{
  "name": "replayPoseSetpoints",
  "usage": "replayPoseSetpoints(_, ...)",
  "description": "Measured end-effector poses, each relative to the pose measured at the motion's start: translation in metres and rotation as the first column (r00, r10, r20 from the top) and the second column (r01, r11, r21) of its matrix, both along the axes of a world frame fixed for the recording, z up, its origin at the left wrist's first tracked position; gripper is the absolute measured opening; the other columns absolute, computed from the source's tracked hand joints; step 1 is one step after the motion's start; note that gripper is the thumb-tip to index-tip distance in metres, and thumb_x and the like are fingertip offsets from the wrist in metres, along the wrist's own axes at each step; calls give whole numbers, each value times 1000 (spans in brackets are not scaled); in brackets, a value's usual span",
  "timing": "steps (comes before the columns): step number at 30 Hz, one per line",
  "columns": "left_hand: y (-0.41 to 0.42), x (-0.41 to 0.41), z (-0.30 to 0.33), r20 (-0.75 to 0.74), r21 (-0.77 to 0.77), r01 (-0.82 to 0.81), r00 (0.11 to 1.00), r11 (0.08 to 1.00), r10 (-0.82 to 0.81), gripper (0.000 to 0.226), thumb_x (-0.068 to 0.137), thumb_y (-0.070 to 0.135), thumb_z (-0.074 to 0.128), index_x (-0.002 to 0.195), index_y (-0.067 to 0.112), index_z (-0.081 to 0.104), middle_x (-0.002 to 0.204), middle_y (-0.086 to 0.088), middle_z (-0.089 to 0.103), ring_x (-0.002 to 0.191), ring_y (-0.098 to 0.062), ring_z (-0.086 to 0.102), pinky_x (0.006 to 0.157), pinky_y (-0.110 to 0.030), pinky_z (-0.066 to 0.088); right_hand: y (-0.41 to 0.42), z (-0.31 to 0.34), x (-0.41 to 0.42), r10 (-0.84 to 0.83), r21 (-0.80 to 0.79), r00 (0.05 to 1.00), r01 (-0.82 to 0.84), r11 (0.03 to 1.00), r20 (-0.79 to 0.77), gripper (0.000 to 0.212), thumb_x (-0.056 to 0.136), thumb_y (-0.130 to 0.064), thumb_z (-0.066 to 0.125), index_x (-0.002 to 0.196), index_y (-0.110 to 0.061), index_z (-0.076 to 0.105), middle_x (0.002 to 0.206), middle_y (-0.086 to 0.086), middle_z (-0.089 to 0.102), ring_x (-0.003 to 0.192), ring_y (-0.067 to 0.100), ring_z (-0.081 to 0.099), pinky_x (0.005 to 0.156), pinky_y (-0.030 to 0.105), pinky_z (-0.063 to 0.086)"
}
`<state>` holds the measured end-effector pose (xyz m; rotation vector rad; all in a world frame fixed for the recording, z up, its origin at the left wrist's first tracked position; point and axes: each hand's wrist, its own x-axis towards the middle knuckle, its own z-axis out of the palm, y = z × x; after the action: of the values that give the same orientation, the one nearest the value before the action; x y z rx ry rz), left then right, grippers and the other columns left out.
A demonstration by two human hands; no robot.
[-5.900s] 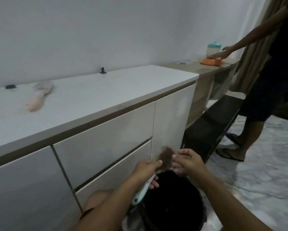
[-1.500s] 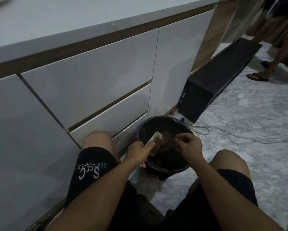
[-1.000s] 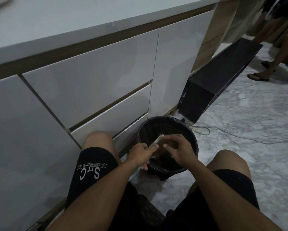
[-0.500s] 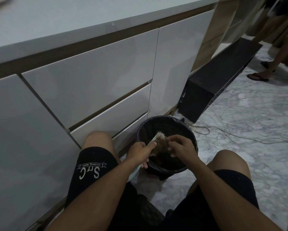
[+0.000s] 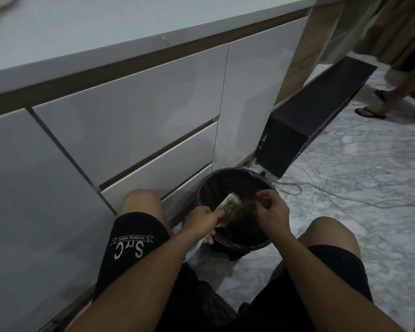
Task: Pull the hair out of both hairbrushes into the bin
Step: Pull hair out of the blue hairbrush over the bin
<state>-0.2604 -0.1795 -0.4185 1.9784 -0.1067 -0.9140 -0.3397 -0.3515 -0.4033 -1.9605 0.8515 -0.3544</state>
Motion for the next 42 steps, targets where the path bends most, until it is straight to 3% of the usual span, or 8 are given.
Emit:
replayPoseSetpoints(4, 0, 0, -3, -1, -12, 14, 1000, 1000, -14, 30, 92, 38, 57, 78, 10, 56, 60, -12, 62, 35, -20, 56, 39, -27, 41, 2, -2, 1, 127, 70, 992, -127, 989, -4, 22, 88, -13, 64, 106, -25, 65, 101, -3, 67, 92, 19, 66, 81, 44, 59)
replayPoseSetpoints(9, 1, -1, -4, -1, -48, 55, 999, 997, -55, 31, 90, 40, 59, 78, 11, 59, 60, -12, 62, 36, -21, 57, 41, -28, 42, 10, -2, 0, 327, -102, 943, -332, 938, -56, 31, 80, -19, 76, 109, -26, 67, 107, -4, 60, 96, 7, 58, 79, 13, 45)
replayPoseSetpoints(12, 1, -2, -5, 13, -17, 49, 999, 999, -49, 32, 90, 39, 59, 77, 10, 57, 58, -12, 61, 35, -22, 56, 41, -28, 42, 9, -1, 1, 285, -122, 956, -291, 949, -68, 13, 85, -13, 71, 95, -21, 74, 93, -6, 67, 83, 6, 62, 79, 21, 53)
replayPoseSetpoints(18, 0, 1, -5, 14, 7, 7, 1000, 1000, -7, 35, 91, 40, 58, 77, 8, 55, 58, -11, 62, 36, -22, 58, 40, -27, 42, -3, -4, 3, 60, -5, 998, -60, 998, -17, 15, 89, -11, 65, 91, -24, 71, 85, -6, 70, 81, 21, 68, 82, 48, 58)
replayPoseSetpoints(25, -2, 1, -4, -34, -72, -19, 999, 997, 16, 35, 92, 39, 58, 81, 6, 58, 56, -11, 61, 35, -22, 56, 39, -27, 39, 5, -5, 0, 257, 50, 966, -255, 966, -38, 35, 83, -21, 74, 116, -26, 63, 106, -5, 67, 99, 15, 65, 80, 40, 59)
replayPoseSetpoints(29, 0, 0, -5, -37, -97, -32, 999, 995, 29, 37, 88, 43, 63, 77, 8, 57, 60, -12, 63, 38, -23, 57, 40, -26, 39, 6, -6, 2, 231, 64, 972, -228, 972, -51, 20, 87, -11, 68, 103, -23, 66, 91, -2, 70, 78, 17, 69, 72, 35, 60)
replayPoseSetpoints(35, -2, 3, -6, -18, -121, -114, 993, 986, 113, 37, 89, 42, 63, 77, 7, 56, 56, -12, 61, 36, -25, 56, 38, -26, 40, 4, -1, 1, 154, 170, 988, -146, 975, -33, 23, 92, -7, 59, 112, -17, 61, 91, 4, 69, 71, 17, 69, 58, 23, 57)
replayPoseSetpoints(42, -3, 9, -5, -18, -184, -204, 979, 962, 204, 37, 91, 40, 62, 74, 8, 54, 50, -8, 58, 35, -24, 55, 38, -26, 39, 1, -4, 3, 98, 11, 980, -98, 995, -174, 15, 91, -14, 60, 100, -20, 70, 98, 1, 70, 92, 17, 63, 81, 32, 50)
